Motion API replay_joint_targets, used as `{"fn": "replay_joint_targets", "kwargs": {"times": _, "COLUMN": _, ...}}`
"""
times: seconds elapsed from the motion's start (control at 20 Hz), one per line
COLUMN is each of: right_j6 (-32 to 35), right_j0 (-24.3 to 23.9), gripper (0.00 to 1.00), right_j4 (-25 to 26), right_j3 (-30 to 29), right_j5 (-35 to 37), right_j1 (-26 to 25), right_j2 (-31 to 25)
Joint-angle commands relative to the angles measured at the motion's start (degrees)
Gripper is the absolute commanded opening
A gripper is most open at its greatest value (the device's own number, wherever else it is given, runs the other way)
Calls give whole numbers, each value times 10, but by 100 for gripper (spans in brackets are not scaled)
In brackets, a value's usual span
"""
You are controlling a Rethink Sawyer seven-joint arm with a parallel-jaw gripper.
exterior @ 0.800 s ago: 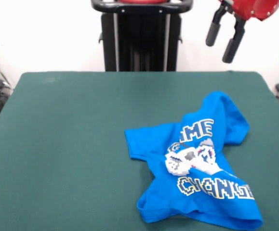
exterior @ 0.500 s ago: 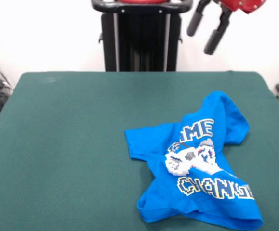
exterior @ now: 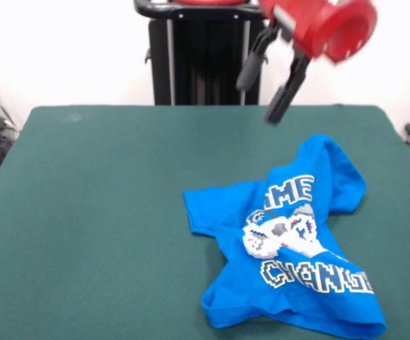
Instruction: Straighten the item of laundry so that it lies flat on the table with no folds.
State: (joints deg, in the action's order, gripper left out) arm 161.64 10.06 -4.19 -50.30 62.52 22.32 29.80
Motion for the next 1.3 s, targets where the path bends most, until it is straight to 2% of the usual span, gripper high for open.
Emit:
{"fn": "replay_joint_targets", "kwargs": {"times": 0.05, "right_j6": 23, "right_j0": -3, "gripper": 100, "right_j4": 17, "right_j3": 33, "right_j5": -25, "right_j1": -94, "right_j2": -61}}
{"fn": "replay_joint_targets", "kwargs": {"times": 0.35, "right_j6": 17, "right_j0": -15, "gripper": 100, "right_j4": -6, "right_j3": 1, "right_j5": -37, "right_j1": -111, "right_j2": -85}}
{"fn": "replay_joint_targets", "kwargs": {"times": 0.5, "right_j6": 21, "right_j0": -13, "gripper": 100, "right_j4": -3, "right_j3": 0, "right_j5": 1, "right_j1": -119, "right_j2": -73}}
{"fn": "replay_joint_targets", "kwargs": {"times": 0.85, "right_j6": -16, "right_j0": -14, "gripper": 100, "right_j4": 11, "right_j3": -63, "right_j5": 8, "right_j1": -78, "right_j2": -60}}
{"fn": "replay_joint_targets", "kwargs": {"times": 1.3, "right_j6": -63, "right_j0": -38, "gripper": 100, "right_j4": -12, "right_j3": -145, "right_j5": -22, "right_j1": -43, "right_j2": -121}}
